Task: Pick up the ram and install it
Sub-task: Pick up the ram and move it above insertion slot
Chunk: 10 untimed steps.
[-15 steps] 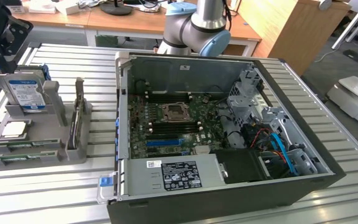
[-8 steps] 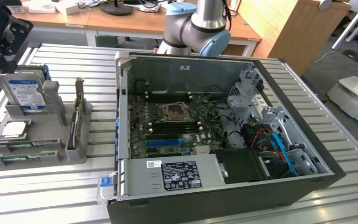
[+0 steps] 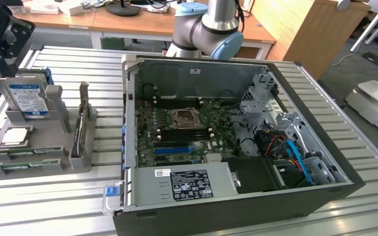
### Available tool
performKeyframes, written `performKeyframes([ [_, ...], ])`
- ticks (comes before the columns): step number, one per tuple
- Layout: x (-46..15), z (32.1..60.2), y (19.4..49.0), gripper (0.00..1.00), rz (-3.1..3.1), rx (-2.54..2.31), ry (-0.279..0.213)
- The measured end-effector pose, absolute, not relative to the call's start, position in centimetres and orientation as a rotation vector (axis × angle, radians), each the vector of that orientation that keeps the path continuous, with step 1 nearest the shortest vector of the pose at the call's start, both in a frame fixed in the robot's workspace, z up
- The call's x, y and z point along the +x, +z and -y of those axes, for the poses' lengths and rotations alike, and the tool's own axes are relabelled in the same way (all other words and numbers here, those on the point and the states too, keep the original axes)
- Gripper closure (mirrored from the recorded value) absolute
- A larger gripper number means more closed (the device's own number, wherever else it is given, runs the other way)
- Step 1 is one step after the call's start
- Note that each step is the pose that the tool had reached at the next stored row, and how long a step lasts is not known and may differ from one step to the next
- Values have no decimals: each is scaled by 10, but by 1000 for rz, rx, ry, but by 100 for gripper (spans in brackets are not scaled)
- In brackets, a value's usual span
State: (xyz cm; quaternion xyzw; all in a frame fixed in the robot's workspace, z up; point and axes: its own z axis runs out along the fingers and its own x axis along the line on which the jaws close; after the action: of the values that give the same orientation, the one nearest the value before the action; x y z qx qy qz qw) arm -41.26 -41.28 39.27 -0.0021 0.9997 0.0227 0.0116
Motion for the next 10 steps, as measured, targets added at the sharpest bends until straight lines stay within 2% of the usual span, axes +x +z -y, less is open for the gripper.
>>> performKeyframes([
  [10,-413,413,393,89,-3117,-118,72],
])
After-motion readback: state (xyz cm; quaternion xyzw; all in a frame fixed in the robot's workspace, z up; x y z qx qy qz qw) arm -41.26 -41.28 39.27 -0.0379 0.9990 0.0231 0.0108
